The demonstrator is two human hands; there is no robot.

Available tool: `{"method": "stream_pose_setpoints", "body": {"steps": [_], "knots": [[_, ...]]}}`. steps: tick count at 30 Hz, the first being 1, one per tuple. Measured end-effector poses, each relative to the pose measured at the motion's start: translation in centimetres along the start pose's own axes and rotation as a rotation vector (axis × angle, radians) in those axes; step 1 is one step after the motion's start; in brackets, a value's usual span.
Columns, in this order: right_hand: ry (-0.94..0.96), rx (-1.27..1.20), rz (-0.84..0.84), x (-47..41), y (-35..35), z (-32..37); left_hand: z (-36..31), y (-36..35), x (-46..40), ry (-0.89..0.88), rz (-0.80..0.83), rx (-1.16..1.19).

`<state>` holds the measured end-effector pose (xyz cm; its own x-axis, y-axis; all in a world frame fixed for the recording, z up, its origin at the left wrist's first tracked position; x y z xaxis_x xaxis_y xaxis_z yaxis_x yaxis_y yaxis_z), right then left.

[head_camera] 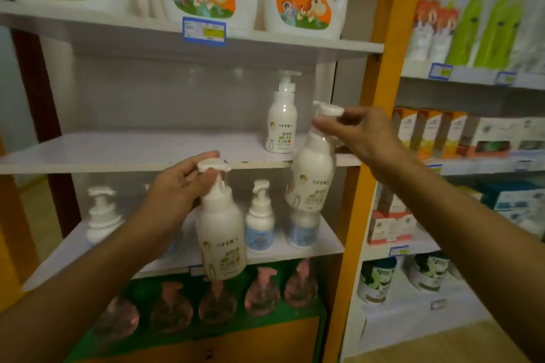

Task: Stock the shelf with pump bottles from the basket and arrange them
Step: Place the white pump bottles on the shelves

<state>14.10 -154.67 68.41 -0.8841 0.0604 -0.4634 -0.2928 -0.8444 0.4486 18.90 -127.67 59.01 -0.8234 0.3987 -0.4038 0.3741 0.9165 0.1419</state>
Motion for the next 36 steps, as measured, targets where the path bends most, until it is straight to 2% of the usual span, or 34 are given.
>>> {"method": "stream_pose_setpoints", "body": {"steps": [3, 6, 12, 19, 22, 26, 30, 36], "knots": [[0.015, 0.004, -0.092, -3.7, 2.7, 1.9, -1.2, 0.0, -0.3, -0.006, 0.022, -0.057], [-0.002, 0.039, -0.098, -6.8, 3.5, 2.0, -1.0, 0.0, -0.2, 0.016, 0.036, -0.095], [-0.109, 0.037, -0.159, -10.5, 4.6, -1.6, 0.8, -0.6, -0.1, 0.079, 0.1, -0.176], [-0.135, 0.028, -0.201, -13.6, 5.4, -4.2, 1.2, -1.4, -1.1, 0.088, 0.13, -0.211], [-0.183, 0.006, -0.157, -13.9, 5.0, -5.8, 1.2, -1.8, -1.5, 0.073, 0.123, -0.2], [-0.25, 0.242, -0.008, -11.9, 2.8, -8.4, 1.3, -2.6, -2.1, 0.073, 0.151, -0.211], [-0.227, 0.207, -0.042, -11.3, 2.3, -9.5, 1.2, -3.5, -2.5, 0.072, 0.173, -0.206], [-0.263, 0.301, -0.103, -11.5, 2.0, -9.2, 1.4, -4.2, -2.3, 0.082, 0.185, -0.202]]}}
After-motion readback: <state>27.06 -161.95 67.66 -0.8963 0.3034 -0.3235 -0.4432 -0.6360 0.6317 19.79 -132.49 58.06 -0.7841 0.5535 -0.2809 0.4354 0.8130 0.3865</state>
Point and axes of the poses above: each hand's wrist, its own x-axis away from the middle knuckle, its own y-axis out of the back of the hand, z = x × y, the point moved 9 cm from there along -x, towards the middle knuckle, and after that the axes turned 12 degrees about z, right-handed, at the moved point
